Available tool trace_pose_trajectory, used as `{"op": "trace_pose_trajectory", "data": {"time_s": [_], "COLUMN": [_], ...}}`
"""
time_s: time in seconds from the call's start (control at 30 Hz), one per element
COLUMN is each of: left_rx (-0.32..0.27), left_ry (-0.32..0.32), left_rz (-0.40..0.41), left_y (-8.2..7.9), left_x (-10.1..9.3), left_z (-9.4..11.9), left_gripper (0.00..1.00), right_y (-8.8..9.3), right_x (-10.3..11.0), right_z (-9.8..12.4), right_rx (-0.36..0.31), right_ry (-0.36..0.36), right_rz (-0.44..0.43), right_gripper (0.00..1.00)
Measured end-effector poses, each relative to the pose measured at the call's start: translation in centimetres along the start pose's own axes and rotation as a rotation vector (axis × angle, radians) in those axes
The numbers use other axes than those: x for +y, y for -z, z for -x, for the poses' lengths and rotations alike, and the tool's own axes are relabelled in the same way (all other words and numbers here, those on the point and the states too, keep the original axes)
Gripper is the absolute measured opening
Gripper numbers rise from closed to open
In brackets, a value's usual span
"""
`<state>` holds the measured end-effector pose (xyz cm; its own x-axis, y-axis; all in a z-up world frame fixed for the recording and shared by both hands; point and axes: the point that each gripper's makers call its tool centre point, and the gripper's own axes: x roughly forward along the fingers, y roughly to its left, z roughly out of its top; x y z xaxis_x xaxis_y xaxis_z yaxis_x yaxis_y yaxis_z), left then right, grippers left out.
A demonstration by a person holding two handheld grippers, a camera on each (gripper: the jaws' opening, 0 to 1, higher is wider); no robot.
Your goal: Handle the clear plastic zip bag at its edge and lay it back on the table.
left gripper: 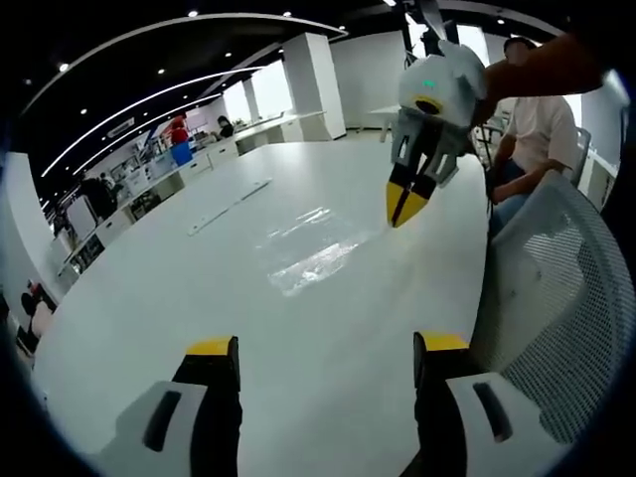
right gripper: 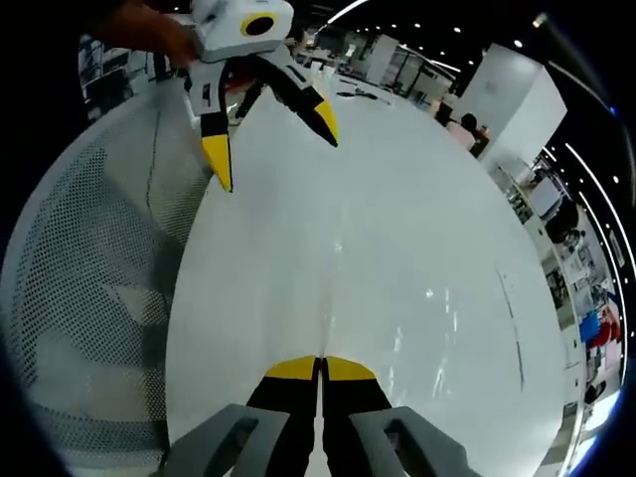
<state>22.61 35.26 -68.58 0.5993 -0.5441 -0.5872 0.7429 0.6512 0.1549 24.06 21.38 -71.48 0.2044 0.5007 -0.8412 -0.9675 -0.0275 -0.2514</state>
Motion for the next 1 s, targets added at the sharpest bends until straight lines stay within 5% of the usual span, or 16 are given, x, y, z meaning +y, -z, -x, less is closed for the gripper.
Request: {"op": "trace_pose_trajectory", "data": {"time_s": [0.33, 1.0], "left_rx": [0.001, 0.062], "left_ry": [0.018, 0.028], "left_rz": [-0.038, -0.269], "left_y": [-0.4, 0.4], "left_x": [-0.6, -0.5], "left_z": [-0.2, -1.0], "left_gripper": [0.59, 0.24], "right_y": [-1.0, -2.5], "right_x": [1.1, 2.3], "right_z": [0.4, 0.9], "right_rx": [-0.006, -0.028], "right_ry": [-0.032, -0.059], "right_rz": [0.073, 0.17], "right_gripper": [0.0, 0.0]}}
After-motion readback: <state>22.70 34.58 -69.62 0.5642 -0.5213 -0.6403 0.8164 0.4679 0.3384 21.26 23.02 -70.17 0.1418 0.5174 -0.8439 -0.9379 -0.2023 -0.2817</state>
